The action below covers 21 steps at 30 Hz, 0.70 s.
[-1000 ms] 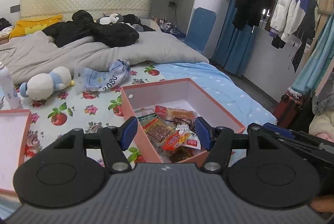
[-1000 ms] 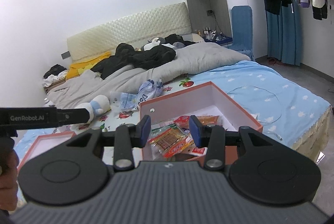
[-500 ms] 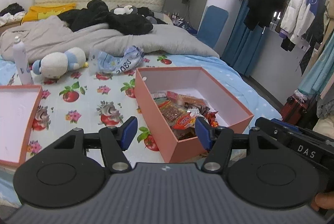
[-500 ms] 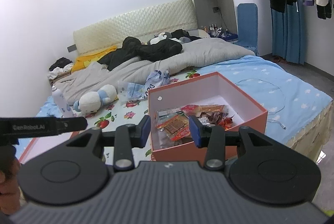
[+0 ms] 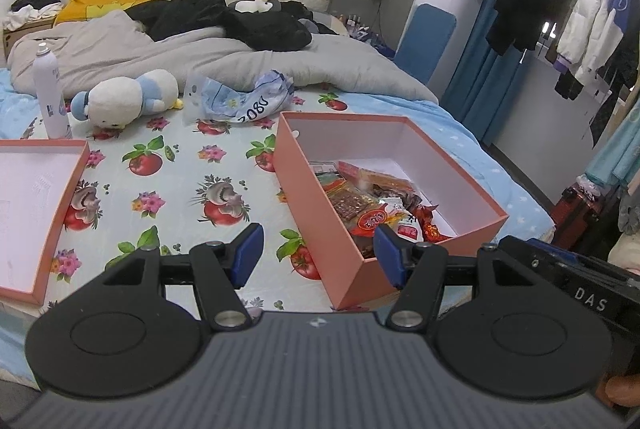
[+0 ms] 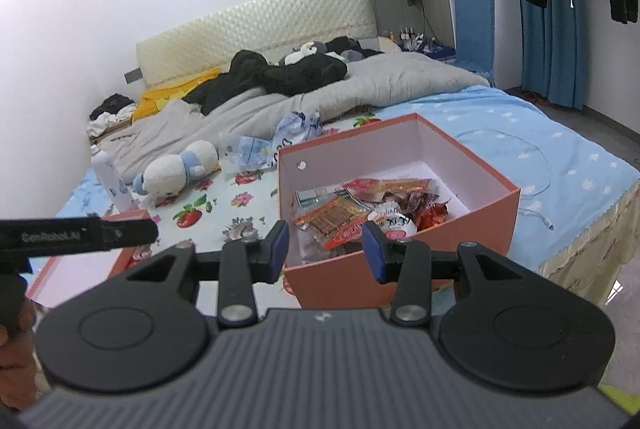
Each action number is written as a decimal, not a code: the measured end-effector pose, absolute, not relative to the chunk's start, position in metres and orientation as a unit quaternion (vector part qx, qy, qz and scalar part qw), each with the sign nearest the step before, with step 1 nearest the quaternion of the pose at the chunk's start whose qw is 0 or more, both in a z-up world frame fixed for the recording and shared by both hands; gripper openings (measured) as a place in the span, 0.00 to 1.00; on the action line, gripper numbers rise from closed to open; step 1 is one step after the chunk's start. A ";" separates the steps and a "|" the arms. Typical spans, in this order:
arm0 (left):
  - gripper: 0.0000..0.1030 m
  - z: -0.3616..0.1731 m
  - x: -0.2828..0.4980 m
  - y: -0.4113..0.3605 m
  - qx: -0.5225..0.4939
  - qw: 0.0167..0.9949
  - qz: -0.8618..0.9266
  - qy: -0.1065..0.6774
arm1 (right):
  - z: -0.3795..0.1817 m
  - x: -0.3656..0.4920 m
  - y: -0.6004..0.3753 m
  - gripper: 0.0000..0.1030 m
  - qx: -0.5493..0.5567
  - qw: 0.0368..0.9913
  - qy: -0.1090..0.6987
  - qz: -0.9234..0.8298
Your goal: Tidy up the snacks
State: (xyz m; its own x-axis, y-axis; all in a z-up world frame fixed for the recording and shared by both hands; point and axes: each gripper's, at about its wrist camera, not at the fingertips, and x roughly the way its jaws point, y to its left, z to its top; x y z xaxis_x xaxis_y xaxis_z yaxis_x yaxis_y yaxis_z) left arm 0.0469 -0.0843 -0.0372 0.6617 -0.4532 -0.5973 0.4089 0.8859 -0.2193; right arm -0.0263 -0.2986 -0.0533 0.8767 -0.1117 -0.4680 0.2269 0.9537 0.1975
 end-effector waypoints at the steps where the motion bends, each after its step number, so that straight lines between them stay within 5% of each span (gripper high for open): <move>1: 0.65 -0.037 0.047 -0.084 -0.033 0.911 -0.237 0.337 | -0.054 -0.026 -0.299 0.42 0.123 0.961 0.233 -0.089; 4: 0.65 -0.038 0.048 -0.086 -0.030 0.910 -0.239 0.337 | -0.054 -0.024 -0.299 0.42 0.118 0.960 0.235 -0.093; 5: 0.69 -0.038 0.048 -0.087 -0.030 0.910 -0.238 0.338 | -0.054 -0.023 -0.300 0.49 0.115 0.960 0.236 -0.097; 6: 0.74 -0.038 0.048 -0.087 -0.029 0.911 -0.235 0.337 | -0.055 -0.023 -0.300 0.58 0.112 0.960 0.236 -0.100; 7: 0.83 -0.037 0.047 -0.086 -0.028 0.914 -0.230 0.334 | -0.056 -0.023 -0.301 0.83 0.112 0.960 0.235 -0.103; 8: 0.86 -0.037 0.047 -0.086 -0.024 0.917 -0.224 0.330 | -0.056 -0.024 -0.303 0.94 0.113 0.961 0.230 -0.106; 21: 0.96 -0.033 0.048 -0.084 0.000 0.925 -0.202 0.322 | -0.059 -0.023 -0.308 0.92 0.107 0.959 0.235 -0.115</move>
State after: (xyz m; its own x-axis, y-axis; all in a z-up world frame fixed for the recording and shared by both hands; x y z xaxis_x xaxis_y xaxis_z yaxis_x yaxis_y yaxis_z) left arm 0.0479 -0.0836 -0.0330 0.7112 -0.3746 -0.5948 0.3740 0.9181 -0.1310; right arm -0.0234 -0.3077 -0.0585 0.8632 -0.1702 -0.4752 0.2707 0.9507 0.1512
